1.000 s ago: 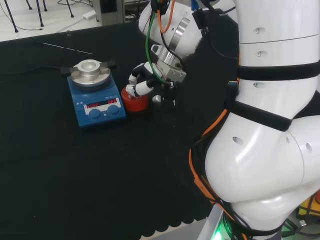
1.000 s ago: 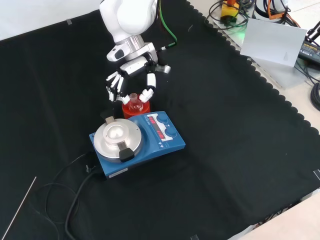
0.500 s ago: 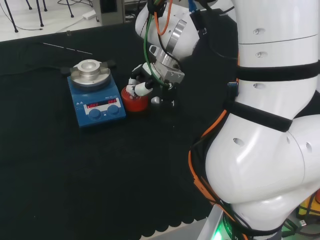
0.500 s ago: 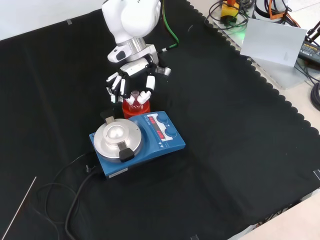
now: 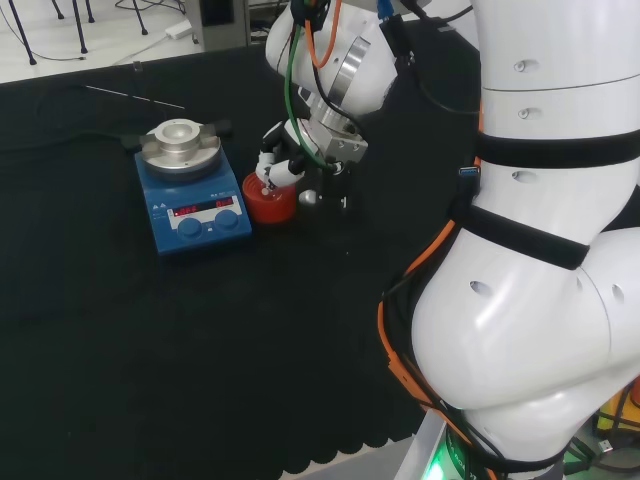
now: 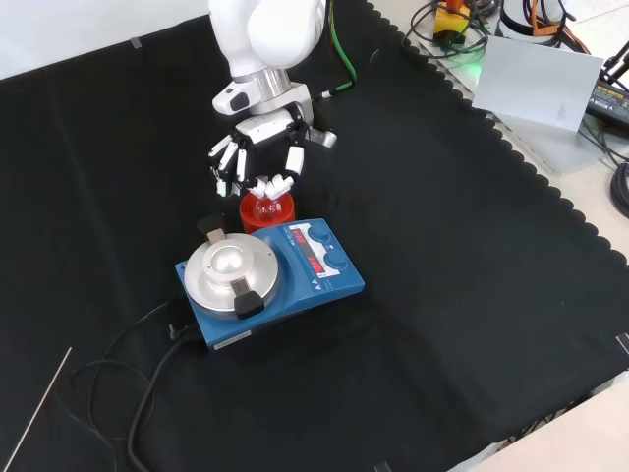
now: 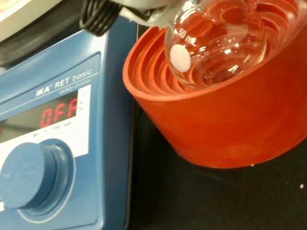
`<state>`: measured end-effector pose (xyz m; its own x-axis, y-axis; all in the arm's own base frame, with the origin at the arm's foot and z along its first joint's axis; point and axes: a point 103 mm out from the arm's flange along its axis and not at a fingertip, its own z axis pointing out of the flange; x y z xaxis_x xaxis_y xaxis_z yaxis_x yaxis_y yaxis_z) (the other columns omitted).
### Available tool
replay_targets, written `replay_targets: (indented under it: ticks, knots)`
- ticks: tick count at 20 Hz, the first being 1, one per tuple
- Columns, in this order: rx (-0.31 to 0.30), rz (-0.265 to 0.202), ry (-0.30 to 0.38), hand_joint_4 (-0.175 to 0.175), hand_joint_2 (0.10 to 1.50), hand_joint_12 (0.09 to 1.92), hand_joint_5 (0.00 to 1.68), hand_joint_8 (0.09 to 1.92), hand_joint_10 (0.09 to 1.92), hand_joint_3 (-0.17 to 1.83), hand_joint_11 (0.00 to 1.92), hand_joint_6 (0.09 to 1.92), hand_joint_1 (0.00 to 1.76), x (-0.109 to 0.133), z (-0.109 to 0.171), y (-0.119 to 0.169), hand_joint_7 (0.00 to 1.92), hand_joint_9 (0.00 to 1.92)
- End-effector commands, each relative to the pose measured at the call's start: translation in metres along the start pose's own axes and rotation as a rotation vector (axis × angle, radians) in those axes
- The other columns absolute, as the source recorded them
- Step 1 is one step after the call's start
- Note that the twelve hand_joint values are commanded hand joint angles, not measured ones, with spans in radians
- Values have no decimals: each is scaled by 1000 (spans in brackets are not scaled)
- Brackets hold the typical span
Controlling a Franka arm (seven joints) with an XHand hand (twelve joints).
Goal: Pick up the round-bottom flask.
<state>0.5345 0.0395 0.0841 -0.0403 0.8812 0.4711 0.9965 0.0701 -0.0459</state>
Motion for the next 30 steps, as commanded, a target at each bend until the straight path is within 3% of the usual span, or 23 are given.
replay_targets:
  ticks: [1, 2, 3, 7, 12, 21, 30]
  knots:
    - [24, -10, 41, 109, 747, 1332, 964, 562, 523, 625, 193, 1011, 1020, 0, -4, -1, 512, 657]
    - [31, -10, 45, 52, 702, 1334, 895, 564, 527, 658, 175, 980, 993, -2, -5, -2, 494, 640]
    - [37, -11, 49, 17, 660, 1337, 839, 568, 534, 698, 160, 961, 972, -4, -5, -3, 477, 623]
    - [49, 1, 47, -25, 580, 1344, 688, 573, 545, 749, 114, 918, 920, -13, -7, -8, 426, 577]
    - [55, 23, 21, -29, 554, 1351, 602, 580, 555, 749, 83, 891, 900, -24, -9, -10, 393, 545]
    - [78, 31, -13, -26, 549, 1355, 591, 585, 563, 747, 61, 872, 954, -33, 1, -11, 373, 523]
    - [65, 42, -9, -23, 551, 1360, 601, 592, 572, 752, 57, 866, 975, -38, -2, -7, 369, 518]
